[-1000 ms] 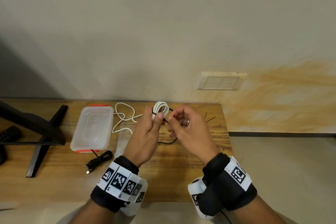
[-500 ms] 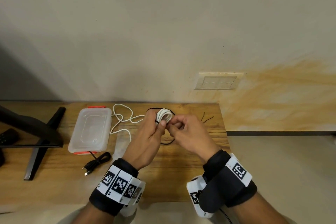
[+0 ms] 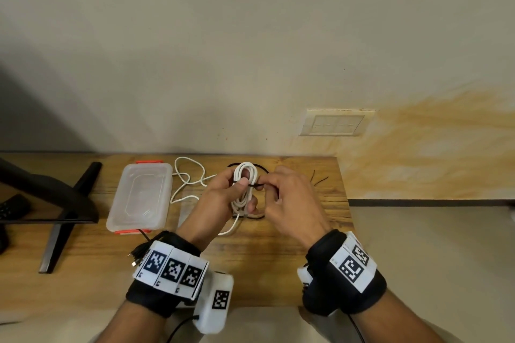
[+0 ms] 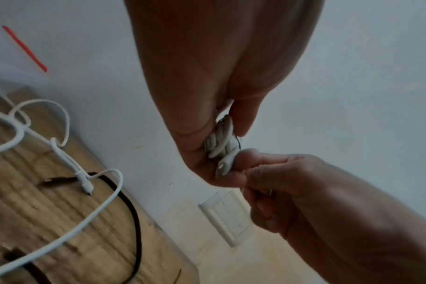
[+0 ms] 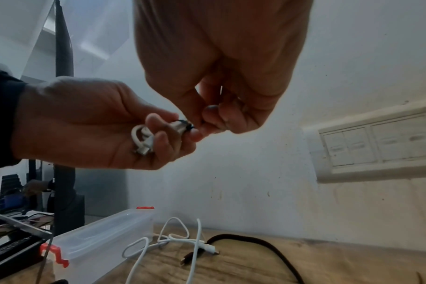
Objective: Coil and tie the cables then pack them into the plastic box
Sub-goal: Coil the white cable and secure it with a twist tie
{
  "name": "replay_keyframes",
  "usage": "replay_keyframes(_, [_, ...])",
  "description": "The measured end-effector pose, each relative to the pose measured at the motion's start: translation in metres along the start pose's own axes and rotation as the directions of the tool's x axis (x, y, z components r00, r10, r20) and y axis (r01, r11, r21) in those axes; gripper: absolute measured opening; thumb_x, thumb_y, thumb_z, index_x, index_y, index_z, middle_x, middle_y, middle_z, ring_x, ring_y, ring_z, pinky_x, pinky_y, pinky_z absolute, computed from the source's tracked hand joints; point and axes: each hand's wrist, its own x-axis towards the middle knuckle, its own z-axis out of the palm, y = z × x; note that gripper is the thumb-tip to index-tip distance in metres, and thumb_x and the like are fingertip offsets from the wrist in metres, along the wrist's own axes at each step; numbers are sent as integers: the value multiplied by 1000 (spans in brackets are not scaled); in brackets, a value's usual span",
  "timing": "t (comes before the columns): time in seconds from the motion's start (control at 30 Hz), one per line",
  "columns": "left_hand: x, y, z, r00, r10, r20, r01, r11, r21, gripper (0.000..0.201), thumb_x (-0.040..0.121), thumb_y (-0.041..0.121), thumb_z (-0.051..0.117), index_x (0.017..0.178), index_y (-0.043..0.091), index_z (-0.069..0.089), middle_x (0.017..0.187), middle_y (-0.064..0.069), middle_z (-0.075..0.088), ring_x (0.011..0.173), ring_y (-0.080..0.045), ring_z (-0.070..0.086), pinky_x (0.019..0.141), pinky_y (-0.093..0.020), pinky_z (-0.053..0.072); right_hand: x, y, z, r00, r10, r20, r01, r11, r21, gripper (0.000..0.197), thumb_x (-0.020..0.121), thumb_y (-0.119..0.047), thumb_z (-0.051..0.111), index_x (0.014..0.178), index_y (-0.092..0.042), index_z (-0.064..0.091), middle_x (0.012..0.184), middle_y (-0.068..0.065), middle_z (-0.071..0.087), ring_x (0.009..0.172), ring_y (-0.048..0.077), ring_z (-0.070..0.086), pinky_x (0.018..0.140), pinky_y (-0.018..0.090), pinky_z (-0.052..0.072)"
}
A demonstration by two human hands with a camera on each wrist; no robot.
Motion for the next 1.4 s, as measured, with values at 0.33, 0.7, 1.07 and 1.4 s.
replay_keyframes(0.33, [-7,10,1,981,62,186,-7,960,-280,17,94,11,41,106,1,49,78,2,64,53,-13,36,56,-28,39,8,7,6,999,-51,-16,52,996,65,37,94,-4,52,113,-24,76,72,-22,46,66,-6,46,61,7,34])
replay_keyframes(0.7, [-8,-13,11,920,392,-17,-227,566,793,34,105,39,29,104,19,56,99,1,47,91,1,48,74,-7,37,2,13,-4,937,88,339,-151,975,164,23,92,-10,52,75,-15,66,61,-6,55,51,8,43,51,26,35])
replay_keyframes(1.07, [-4,-10,7,986,151,-70,-81,803,591,12,97,30,60,90,20,60,72,11,58,64,-9,51,60,-32,43,-7,8,-3,915,126,384,-234,940,249,20,98,-13,53,85,-22,65,65,-8,57,48,2,44,45,15,34])
replay_keyframes(1.4, [-9,-4,13,970,56,-238,39,925,377,17,88,5,68,85,-6,55,62,-5,47,53,-14,41,46,-26,38,1,2,-1,896,141,422,-262,934,242,19,97,-16,55,100,-22,72,73,-8,63,50,-1,47,47,12,35])
